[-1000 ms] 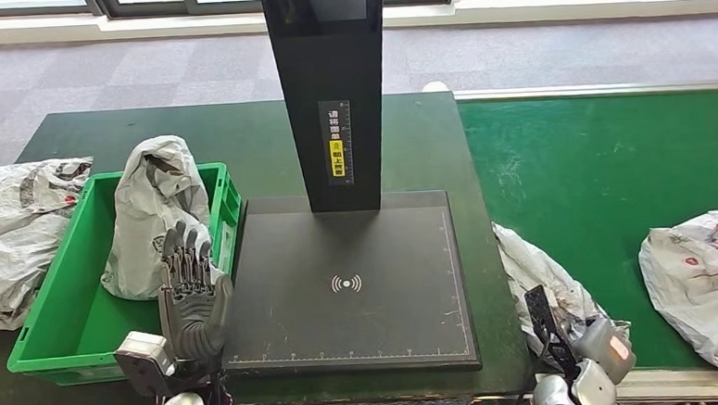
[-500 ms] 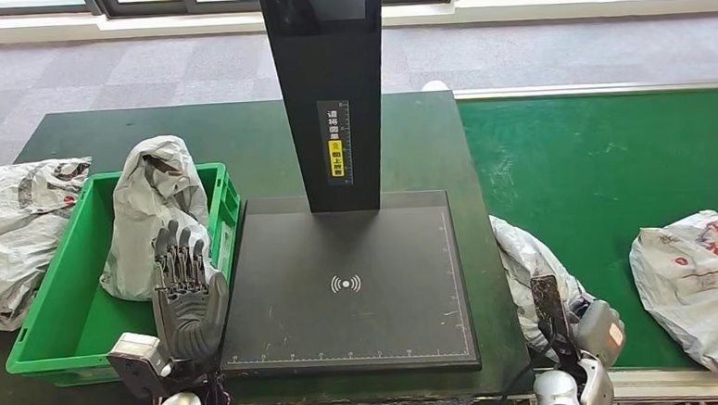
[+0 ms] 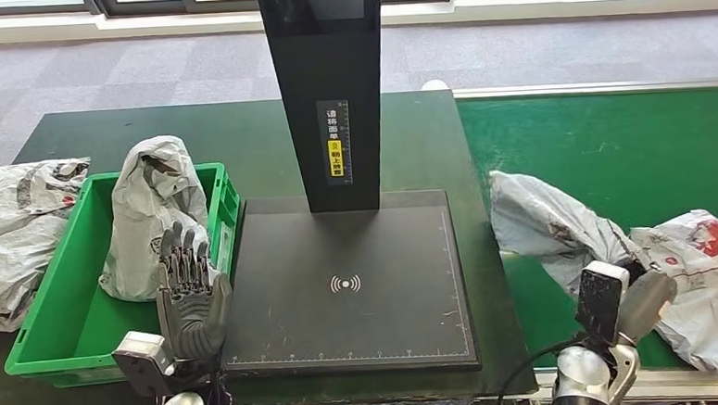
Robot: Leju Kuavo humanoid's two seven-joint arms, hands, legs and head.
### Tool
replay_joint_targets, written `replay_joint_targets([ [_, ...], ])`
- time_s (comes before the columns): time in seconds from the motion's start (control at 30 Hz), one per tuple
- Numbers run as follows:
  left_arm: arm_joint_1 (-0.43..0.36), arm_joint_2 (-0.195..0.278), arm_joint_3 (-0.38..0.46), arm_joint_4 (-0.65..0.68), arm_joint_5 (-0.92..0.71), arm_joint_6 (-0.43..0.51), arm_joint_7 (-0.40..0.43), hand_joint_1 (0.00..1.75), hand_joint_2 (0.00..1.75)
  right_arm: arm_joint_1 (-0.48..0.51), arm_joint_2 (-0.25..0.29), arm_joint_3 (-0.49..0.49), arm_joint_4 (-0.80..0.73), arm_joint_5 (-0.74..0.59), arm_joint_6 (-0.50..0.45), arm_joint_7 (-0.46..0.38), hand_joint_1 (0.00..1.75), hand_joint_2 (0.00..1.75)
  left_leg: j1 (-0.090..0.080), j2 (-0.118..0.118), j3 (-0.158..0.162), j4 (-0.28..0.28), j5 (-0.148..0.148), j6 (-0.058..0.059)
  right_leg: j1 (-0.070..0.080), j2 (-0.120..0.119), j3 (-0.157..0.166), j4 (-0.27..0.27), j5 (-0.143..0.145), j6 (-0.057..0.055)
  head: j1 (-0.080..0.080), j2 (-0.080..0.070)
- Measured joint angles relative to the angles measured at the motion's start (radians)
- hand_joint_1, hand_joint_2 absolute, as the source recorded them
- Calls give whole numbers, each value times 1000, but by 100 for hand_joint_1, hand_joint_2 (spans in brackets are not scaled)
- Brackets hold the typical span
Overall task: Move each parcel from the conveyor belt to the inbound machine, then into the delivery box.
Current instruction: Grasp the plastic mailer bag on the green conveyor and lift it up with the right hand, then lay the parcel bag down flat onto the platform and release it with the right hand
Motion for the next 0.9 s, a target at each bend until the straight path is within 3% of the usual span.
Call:
replay_joint_targets([
  [0.4,-11,2,0,26,0,-10,0,0,175,69,-17,257,-208,-75,-66,-1,175,175,0,5,0,0,0,0,0,3,-1,0,0,-1,0,0],
  [0.6,-19,2,0,31,2,-10,0,0,175,94,-24,352,-239,-155,108,0,175,175,0,6,0,0,0,0,0,4,-1,0,1,-1,0,0],
  [0.77,-21,2,0,33,5,-12,0,0,175,100,-25,389,-244,-167,163,0,175,175,0,5,0,0,0,0,0,4,-1,0,1,-1,0,0],
  [0.9,-31,4,0,35,7,-18,0,0,175,99,-25,421,-243,-170,263,1,175,175,0,5,0,0,0,0,1,4,-1,0,1,-1,0,0],
])
